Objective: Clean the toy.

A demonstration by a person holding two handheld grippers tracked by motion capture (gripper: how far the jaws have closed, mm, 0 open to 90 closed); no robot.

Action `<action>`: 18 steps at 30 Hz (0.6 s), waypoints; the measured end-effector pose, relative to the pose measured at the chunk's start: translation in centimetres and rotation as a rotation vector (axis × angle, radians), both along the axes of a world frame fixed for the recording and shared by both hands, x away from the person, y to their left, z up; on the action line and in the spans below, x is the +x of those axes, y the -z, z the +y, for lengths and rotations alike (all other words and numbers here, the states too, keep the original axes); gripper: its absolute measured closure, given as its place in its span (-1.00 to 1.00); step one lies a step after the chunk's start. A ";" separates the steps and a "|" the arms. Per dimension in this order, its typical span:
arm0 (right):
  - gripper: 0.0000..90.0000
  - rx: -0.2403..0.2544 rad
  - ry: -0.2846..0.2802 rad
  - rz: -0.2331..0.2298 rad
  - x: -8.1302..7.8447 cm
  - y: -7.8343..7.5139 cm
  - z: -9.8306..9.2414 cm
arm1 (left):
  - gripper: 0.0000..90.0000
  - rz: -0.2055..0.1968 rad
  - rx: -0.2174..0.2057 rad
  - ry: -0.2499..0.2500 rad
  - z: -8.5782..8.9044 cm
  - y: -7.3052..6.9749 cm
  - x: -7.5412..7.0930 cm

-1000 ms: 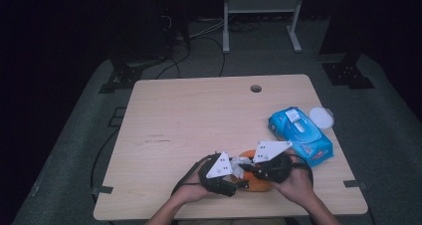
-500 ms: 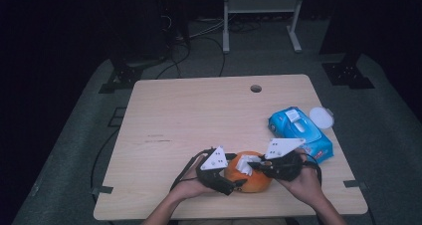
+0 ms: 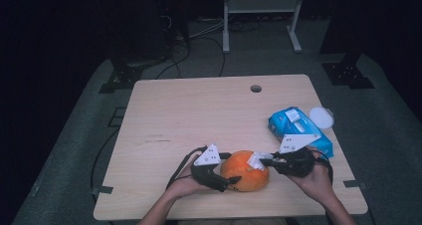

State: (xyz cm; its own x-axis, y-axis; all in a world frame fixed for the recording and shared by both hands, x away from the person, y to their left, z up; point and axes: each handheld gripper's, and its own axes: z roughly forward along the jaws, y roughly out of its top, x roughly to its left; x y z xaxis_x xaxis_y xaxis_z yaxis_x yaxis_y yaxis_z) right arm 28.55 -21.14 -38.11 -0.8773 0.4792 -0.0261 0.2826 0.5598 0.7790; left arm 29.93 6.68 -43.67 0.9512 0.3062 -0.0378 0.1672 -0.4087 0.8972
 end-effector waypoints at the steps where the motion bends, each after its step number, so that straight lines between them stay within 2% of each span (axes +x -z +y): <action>1: 0.74 0.003 -0.005 -0.002 0.0 0.0 0.1 | -0.59 -0.009 0.010 0.003 -0.2 0.0 -0.1; 3: 0.74 -0.012 -0.004 -0.015 -0.1 -0.1 0.3 | -0.46 -0.007 0.013 -0.002 -0.1 0.2 0.0; 6: 0.74 -0.014 0.001 0.001 0.2 0.0 -0.2 | -0.38 0.003 0.019 -0.020 0.1 0.3 0.1; 10: 0.74 -0.022 0.001 0.042 0.6 0.1 -0.8 | -0.37 0.011 0.021 -0.039 0.1 0.3 0.1; 12: 0.74 -0.019 0.001 0.042 0.6 0.1 -0.8 | -0.37 -0.004 0.030 -0.031 -0.1 0.2 -0.1; 16: 0.74 -0.007 0.017 0.024 0.8 0.1 -0.1 | -0.41 -0.040 0.046 0.023 -1.1 -0.1 -1.2; 18: 0.74 -0.005 0.013 0.028 1.0 0.1 0.2 | -0.48 -0.050 0.070 0.046 -1.5 -0.4 -1.6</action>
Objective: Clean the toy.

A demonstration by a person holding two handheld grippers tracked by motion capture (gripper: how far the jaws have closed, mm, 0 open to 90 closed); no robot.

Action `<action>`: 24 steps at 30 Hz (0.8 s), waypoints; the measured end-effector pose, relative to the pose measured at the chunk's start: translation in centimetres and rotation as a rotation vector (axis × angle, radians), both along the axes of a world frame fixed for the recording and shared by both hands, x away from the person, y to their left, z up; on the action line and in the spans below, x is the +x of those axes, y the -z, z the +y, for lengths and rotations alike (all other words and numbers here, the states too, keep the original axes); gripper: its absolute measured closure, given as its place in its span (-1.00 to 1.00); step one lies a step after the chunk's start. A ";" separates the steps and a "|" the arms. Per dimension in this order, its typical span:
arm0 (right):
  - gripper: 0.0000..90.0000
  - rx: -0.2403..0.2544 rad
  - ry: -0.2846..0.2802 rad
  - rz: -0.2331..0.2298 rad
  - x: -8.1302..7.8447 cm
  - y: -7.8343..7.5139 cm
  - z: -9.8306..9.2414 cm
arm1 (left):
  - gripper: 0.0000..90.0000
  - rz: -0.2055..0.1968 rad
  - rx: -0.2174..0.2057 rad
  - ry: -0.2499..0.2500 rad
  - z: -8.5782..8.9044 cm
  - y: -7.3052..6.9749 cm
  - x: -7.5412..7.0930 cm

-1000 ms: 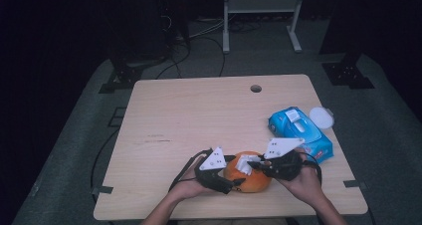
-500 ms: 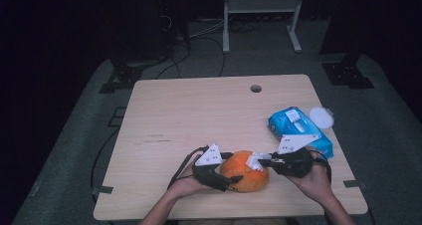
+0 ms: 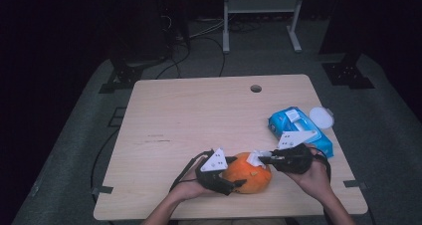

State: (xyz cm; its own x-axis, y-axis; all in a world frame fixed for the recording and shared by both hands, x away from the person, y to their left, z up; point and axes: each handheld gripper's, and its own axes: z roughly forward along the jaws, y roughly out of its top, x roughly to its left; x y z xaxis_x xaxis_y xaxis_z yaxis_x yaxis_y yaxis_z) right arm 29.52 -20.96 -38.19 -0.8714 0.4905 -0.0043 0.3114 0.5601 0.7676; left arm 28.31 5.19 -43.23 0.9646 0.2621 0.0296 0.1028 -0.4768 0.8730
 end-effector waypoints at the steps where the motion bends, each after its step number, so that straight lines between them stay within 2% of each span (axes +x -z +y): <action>1: 0.74 -0.003 -0.006 0.003 0.0 0.0 0.1 | -0.56 0.004 0.012 0.011 0.0 -0.2 0.0; 3: 0.74 0.003 -0.031 0.016 0.0 0.2 0.0 | -0.63 0.032 -0.019 0.018 0.4 -0.4 0.3; 5: 0.74 0.014 -0.058 0.026 -0.2 0.3 -0.1 | -0.73 0.057 -0.040 -0.002 0.7 -0.4 0.9; 6: 0.74 0.028 -0.082 0.041 -0.3 0.4 -0.3 | -0.81 0.066 -0.037 -0.006 0.7 -0.3 1.1; 8: 0.73 0.031 -0.083 0.043 -0.3 0.5 -0.2 | -0.86 0.102 -0.038 -0.001 0.4 0.5 1.3; 9: 0.73 0.031 -0.083 0.048 -0.2 0.5 -0.1 | -0.85 0.099 -0.024 0.010 0.1 1.1 1.2; 10: 0.73 0.029 -0.077 0.042 -0.2 0.5 0.0 | -0.79 0.074 -0.004 0.013 0.0 1.4 1.0; 11: 0.74 0.027 -0.071 0.039 -0.2 0.5 0.1 | -0.64 0.046 0.007 -0.002 -0.1 1.3 0.9; 12: 0.74 0.018 -0.062 0.033 -0.2 0.4 0.2 | -0.45 0.040 0.010 -0.015 0.0 1.0 0.9; 13: 0.74 0.014 -0.051 0.017 -0.2 0.4 0.2 | -0.32 0.001 0.013 -0.036 0.0 0.5 0.9; 14: 0.74 0.018 -0.035 0.005 -0.3 0.1 0.2 | -0.22 -0.065 0.020 -0.058 0.1 -0.2 0.7; 16: 0.74 0.034 -0.008 -0.019 -0.3 -0.5 0.0 | -0.14 -0.158 0.037 -0.100 -0.2 -1.1 0.3; 17: 0.74 0.049 0.010 -0.034 -0.2 -0.7 -0.1 | -0.14 -0.180 0.045 -0.106 -0.2 -1.5 0.3; 19: 0.74 0.084 0.021 -0.027 0.1 -0.8 -0.3 | -0.18 -0.175 0.036 -0.125 -0.1 -1.3 0.5; 21: 0.74 0.078 0.035 -0.013 0.5 -0.3 -0.3 | -0.21 -0.156 0.079 -0.149 0.1 -0.5 1.0; 23: 0.73 0.045 0.030 0.007 0.7 0.7 -0.1 | -0.23 -0.084 0.032 -0.161 1.1 0.2 1.9; 24: 0.73 0.027 0.025 0.018 0.8 1.0 -0.1 | -0.24 -0.061 0.023 -0.166 1.6 0.4 2.2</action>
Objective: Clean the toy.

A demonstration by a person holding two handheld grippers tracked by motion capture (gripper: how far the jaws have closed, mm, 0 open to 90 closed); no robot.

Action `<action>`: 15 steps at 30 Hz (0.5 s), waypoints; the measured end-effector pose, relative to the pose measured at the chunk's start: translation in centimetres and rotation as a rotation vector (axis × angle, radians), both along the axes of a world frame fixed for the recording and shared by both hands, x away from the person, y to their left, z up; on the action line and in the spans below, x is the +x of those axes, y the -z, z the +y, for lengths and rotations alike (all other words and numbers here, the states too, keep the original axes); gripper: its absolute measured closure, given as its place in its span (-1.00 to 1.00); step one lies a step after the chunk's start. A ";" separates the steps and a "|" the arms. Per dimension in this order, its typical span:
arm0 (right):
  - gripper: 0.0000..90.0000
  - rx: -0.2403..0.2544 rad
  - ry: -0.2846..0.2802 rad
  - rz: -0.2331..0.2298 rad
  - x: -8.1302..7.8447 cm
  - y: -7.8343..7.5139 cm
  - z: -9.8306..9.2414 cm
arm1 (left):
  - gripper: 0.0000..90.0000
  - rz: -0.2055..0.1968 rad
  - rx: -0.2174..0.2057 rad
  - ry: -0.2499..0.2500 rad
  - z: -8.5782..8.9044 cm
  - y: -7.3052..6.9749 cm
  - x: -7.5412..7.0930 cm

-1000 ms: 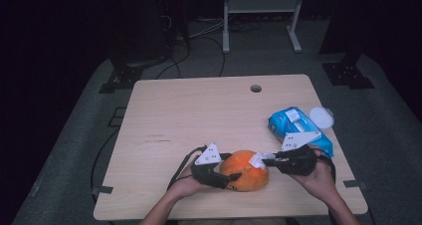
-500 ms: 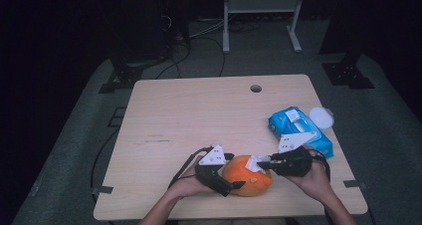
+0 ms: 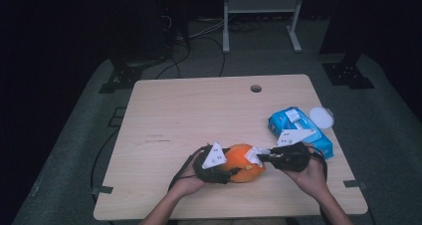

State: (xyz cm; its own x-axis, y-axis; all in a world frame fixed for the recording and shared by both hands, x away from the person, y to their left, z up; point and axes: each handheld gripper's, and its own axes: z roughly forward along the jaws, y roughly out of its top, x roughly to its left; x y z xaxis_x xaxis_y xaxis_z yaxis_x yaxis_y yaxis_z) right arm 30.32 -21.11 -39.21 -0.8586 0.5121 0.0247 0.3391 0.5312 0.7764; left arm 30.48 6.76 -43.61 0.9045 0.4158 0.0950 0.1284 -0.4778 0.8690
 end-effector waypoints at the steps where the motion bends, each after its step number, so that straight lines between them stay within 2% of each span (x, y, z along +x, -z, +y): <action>1: 0.73 -0.014 0.002 0.009 0.0 0.2 -0.2 | -0.26 0.016 -0.014 -0.002 0.3 0.1 0.2; 3: 0.73 -0.029 0.009 0.025 0.1 0.5 -0.6 | -0.29 0.038 -0.030 -0.011 0.8 0.3 0.4; 5: 0.73 -0.020 0.009 0.040 0.0 0.9 -0.9 | -0.32 0.038 -0.033 -0.008 0.6 0.3 0.5; 8: 0.74 -0.022 0.017 0.023 -0.1 0.6 -0.4 | -0.37 0.035 -0.032 -0.002 0.3 0.3 0.2; 13: 0.74 0.008 0.029 -0.002 0.3 0.4 0.2 | -0.41 -0.005 0.030 0.064 -0.7 0.2 -0.9; 15: 0.74 0.014 0.029 0.002 0.5 0.4 0.1 | -0.41 -0.004 0.026 0.054 -0.7 0.1 -0.9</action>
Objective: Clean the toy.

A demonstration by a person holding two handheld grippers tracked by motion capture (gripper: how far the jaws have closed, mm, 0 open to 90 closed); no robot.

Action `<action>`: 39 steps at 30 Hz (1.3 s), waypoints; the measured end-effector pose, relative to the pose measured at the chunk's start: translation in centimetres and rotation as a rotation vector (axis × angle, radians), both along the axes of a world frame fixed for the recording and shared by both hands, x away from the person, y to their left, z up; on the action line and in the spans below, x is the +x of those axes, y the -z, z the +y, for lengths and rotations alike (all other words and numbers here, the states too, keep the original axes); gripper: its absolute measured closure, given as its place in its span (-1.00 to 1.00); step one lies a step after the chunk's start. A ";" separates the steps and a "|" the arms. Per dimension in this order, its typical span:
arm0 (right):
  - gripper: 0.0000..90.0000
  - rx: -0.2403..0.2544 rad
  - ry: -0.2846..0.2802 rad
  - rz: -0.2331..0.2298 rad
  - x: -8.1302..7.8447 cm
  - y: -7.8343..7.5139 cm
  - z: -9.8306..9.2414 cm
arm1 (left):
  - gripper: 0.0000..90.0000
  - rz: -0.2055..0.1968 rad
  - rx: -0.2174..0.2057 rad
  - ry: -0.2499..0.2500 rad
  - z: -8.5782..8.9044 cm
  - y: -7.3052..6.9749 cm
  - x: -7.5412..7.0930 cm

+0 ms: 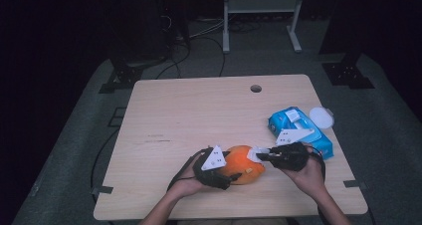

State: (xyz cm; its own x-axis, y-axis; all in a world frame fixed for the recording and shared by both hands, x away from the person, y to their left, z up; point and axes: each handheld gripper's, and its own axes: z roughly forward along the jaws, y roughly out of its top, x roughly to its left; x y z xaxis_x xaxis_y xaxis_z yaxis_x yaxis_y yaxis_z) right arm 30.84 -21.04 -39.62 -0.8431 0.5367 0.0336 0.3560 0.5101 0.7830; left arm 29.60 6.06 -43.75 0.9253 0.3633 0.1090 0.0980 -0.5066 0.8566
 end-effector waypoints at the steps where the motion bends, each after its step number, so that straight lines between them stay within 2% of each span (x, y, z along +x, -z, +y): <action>1: 0.74 0.000 0.001 0.008 0.0 0.0 -0.1 | -0.40 0.004 -0.005 -0.012 0.1 0.0 0.1; 4: 0.74 -0.019 -0.007 0.021 -0.1 0.0 -0.4 | -0.40 0.034 -0.027 -0.072 0.3 -0.2 0.6; 9: 0.74 -0.021 -0.031 -0.033 -1.1 -1.2 0.4 | -0.48 0.008 -0.010 -0.030 -0.9 -0.4 -0.2; 11: 0.74 -0.044 -0.035 -0.038 -1.0 -1.2 0.7 | -0.59 0.027 -0.026 -0.018 -0.6 -0.4 -0.1; 14: 0.74 -0.030 -0.034 -0.013 -0.7 -0.7 0.1 | -0.74 0.089 -0.111 -0.017 0.6 -0.5 0.7; 16: 0.74 -0.020 -0.022 0.003 -0.7 -0.4 -0.6 | -0.80 0.151 -0.124 -0.031 1.3 -0.3 1.3; 18: 0.74 -0.009 -0.015 0.015 -0.6 -0.3 -1.1 | -0.80 0.238 -0.113 -0.035 1.3 0.6 1.8; 19: 0.74 -0.009 -0.017 0.014 -0.6 -0.4 -1.1 | -0.79 0.261 -0.109 -0.033 1.2 1.1 1.9; 20: 0.74 -0.007 -0.019 0.010 -0.7 -0.4 -0.9 | -0.68 0.258 -0.114 -0.021 1.2 1.3 1.8; 23: 0.74 -0.009 -0.035 -0.026 -1.0 -0.9 0.1 | -0.40 0.184 -0.096 -0.020 0.9 0.4 1.4; 25: 0.74 0.027 -0.056 -0.039 -1.4 -1.4 0.6 | -0.32 0.112 -0.065 -0.019 0.5 -0.4 0.8; 28: 0.74 0.018 -0.052 -0.069 -1.6 -1.7 0.9 | -0.29 0.020 -0.027 -0.039 0.3 -1.2 0.2; 30: 0.74 0.038 -0.043 -0.046 -1.3 -1.3 0.4 | -0.29 0.022 -0.033 -0.045 0.5 -1.2 0.2; 33: 0.74 0.044 -0.016 -0.021 -0.9 -0.6 -0.3 | -0.35 0.044 -0.035 -0.042 0.1 -0.7 0.3; 36: 0.74 0.043 -0.026 -0.041 -1.4 -0.9 0.2 | -0.35 0.039 -0.023 -0.047 -0.3 -0.7 0.1; 37: 0.74 0.055 -0.047 -0.045 -1.6 -1.1 0.7 | -0.36 0.031 -0.013 -0.041 -0.4 -0.6 0.1; 39: 0.73 0.037 -0.064 -0.059 -1.9 -1.3 1.3 | -0.40 0.029 -0.007 -0.035 -0.4 -0.6 0.0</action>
